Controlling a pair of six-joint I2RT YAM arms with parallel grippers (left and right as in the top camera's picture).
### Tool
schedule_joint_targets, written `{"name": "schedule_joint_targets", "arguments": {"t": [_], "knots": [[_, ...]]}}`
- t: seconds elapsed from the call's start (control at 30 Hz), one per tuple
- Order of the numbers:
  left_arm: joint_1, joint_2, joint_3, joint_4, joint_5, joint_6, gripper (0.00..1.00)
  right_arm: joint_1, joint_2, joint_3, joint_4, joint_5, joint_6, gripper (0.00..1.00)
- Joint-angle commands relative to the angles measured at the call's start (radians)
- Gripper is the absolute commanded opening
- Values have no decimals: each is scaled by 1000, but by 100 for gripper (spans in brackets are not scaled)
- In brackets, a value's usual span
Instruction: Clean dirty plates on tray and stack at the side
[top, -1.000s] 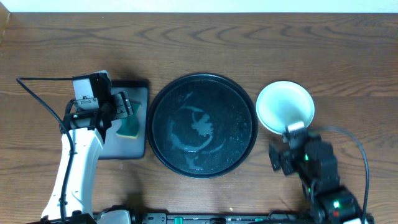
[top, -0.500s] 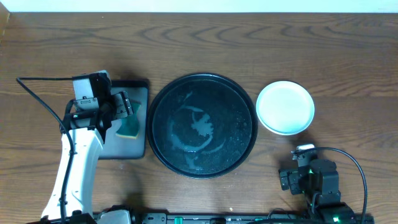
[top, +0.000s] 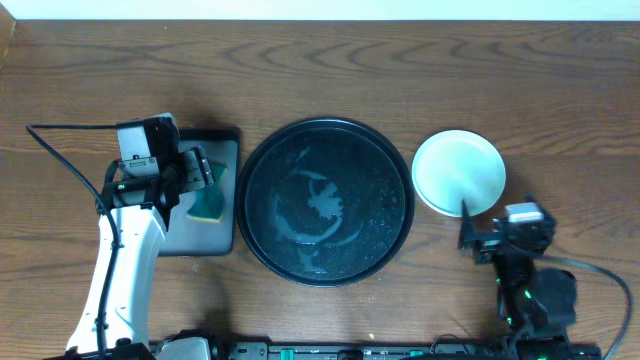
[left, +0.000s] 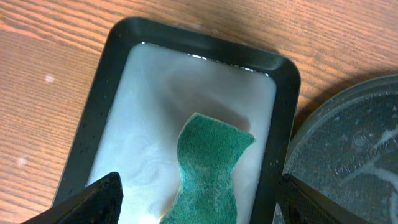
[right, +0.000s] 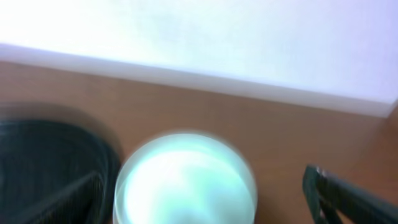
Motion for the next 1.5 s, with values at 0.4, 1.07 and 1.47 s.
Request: {"name": "schedule_joint_targets", "arguments": {"t": [0.4, 1.07, 1.47], "knots": [[-1, -1, 16, -2, -9, -6, 80, -121, -135, -45, 468, -130, 13, 99], [-1, -1, 16, -2, -9, -6, 80, -124, -210, -153, -44, -153, 23, 99], [-1, -1, 16, -2, -9, -6, 80, -111, -210, -153, -39, -136, 21, 99]]}}
